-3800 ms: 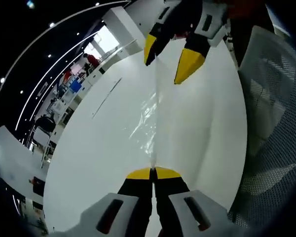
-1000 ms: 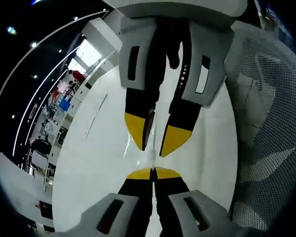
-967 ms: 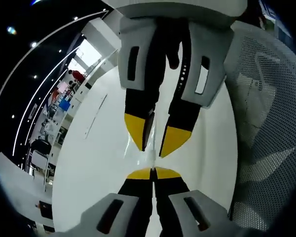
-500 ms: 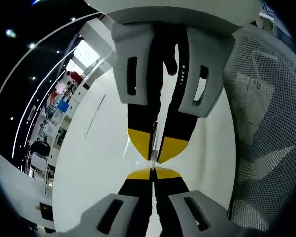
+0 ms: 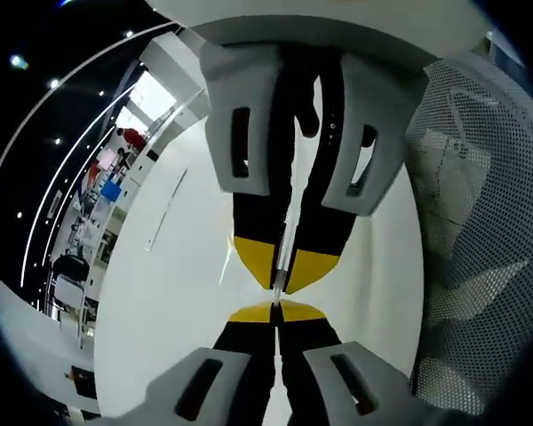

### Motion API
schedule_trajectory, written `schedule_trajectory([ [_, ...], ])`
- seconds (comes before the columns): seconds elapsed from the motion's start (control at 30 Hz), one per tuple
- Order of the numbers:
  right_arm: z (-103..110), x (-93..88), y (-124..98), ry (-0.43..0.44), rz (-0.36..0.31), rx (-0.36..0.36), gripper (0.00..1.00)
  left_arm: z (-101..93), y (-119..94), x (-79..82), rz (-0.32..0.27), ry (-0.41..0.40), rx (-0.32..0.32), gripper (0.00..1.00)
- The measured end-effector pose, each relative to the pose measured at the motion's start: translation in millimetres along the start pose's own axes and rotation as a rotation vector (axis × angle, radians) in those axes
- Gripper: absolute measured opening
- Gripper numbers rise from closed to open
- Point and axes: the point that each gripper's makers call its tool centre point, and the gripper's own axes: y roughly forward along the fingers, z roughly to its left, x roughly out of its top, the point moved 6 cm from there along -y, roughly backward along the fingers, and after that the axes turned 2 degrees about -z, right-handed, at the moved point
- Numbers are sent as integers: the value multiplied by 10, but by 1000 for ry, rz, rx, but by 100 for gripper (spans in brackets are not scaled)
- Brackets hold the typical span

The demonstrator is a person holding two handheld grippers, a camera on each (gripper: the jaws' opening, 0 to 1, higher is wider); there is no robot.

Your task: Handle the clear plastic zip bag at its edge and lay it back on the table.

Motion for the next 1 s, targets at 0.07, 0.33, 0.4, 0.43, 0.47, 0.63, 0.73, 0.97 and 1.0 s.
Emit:
schedule_trajectory([
  [0.07, -10, -9, -12, 11, -2, -5, 0, 10, 4, 7, -2, -4, 2, 0],
  [0.33, -21, -44, -32, 22, 4, -10, 0, 17, 17, 18, 0, -9, 0, 0],
  [0.4, -21, -46, -33, 24, 5, -10, 0, 16, 19, 19, 2, -8, -2, 0],
  [0.43, -20, -47, -33, 27, 6, -10, 0, 18, 27, 11, 3, -7, -3, 0],
  [0.47, -21, -47, -34, 27, 6, -10, 0, 19, 29, 9, 3, -7, -4, 0],
  [0.63, -30, -63, -46, 41, 8, -14, 0, 32, 22, 1, 7, -9, -3, 0],
  [0.73, -45, -91, -63, 51, 13, -18, 0, 43, 11, -10, 14, -12, -1, 0],
  [0.97, -55, -161, -112, 75, 21, -30, 0, 57, -5, -52, 18, -24, 2, 0],
  [1.0, -54, -165, -113, 78, 22, -30, 0, 56, -5, -54, 19, -25, 1, 0],
])
